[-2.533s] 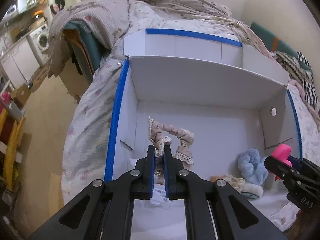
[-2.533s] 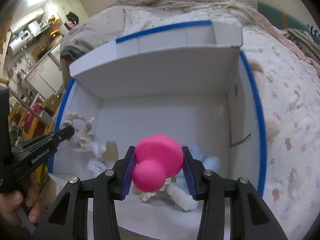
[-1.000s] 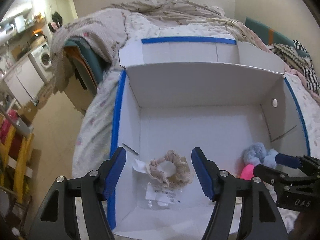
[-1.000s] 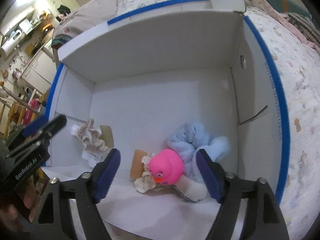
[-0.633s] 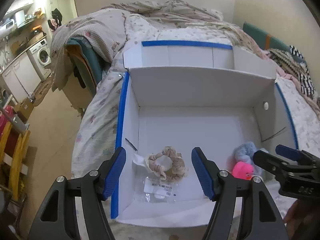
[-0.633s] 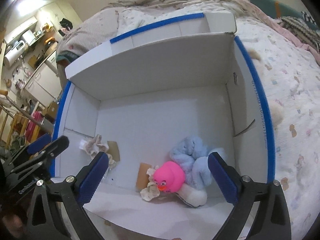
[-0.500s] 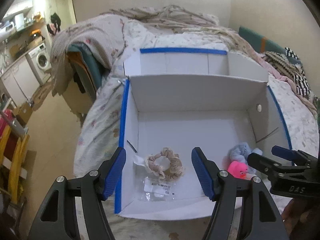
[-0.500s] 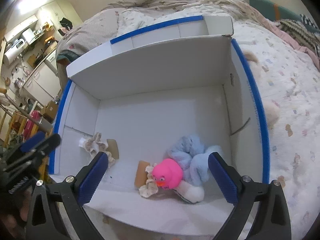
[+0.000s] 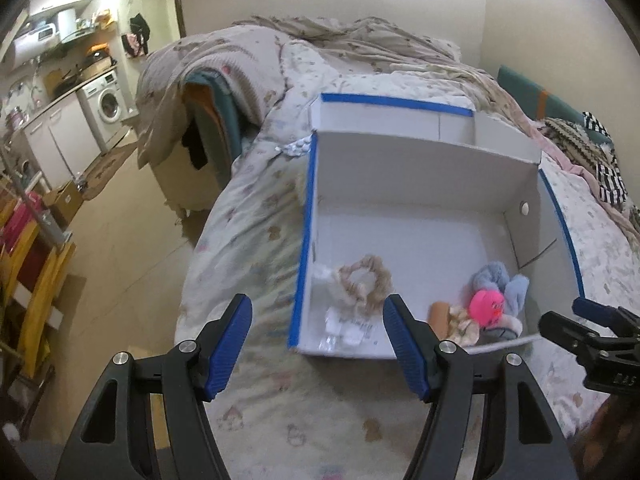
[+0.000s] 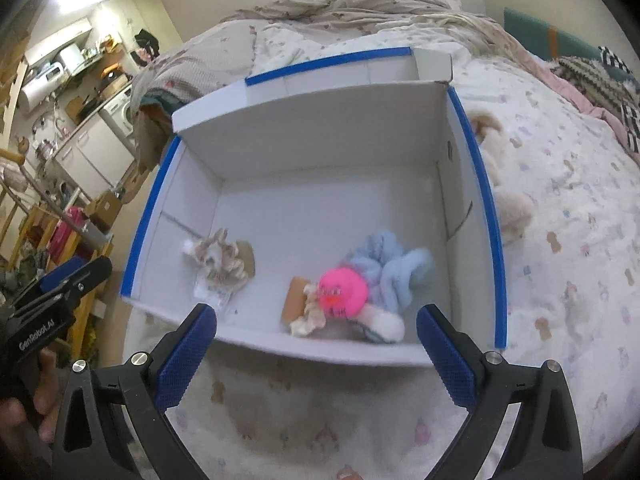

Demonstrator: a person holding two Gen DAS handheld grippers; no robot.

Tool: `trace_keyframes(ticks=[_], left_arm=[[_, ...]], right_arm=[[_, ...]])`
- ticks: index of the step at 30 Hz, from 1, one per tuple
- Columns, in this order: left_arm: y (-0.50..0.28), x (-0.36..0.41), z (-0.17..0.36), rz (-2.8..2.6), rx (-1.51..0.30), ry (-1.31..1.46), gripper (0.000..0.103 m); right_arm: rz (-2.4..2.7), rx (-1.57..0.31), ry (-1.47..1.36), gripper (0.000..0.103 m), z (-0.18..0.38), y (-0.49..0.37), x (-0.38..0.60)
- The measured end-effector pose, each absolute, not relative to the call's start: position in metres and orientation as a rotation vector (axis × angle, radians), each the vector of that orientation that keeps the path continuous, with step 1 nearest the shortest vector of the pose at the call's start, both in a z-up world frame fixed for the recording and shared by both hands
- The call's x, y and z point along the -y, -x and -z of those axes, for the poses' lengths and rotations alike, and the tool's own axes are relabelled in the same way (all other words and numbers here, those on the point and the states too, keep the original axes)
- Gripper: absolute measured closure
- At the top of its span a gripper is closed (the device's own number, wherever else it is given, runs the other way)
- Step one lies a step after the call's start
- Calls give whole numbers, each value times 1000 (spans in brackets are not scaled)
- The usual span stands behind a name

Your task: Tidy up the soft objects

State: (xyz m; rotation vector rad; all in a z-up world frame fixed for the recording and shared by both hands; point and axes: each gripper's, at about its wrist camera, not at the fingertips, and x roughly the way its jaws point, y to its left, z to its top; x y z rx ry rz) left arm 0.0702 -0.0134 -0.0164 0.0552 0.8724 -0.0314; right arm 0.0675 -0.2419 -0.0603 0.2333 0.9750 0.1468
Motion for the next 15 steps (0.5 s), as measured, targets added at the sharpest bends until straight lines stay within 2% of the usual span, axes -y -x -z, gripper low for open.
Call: trace_keyframes(ticks=[11,15], left_arm=[[-37,-10,24,24,-862,-57,38],[-32,-15,14,15,-826,-11,38]], right_arm=[[-164,-1006,-243,0,64,-31,228],[-166,-945,-248,0,52,-17,223]])
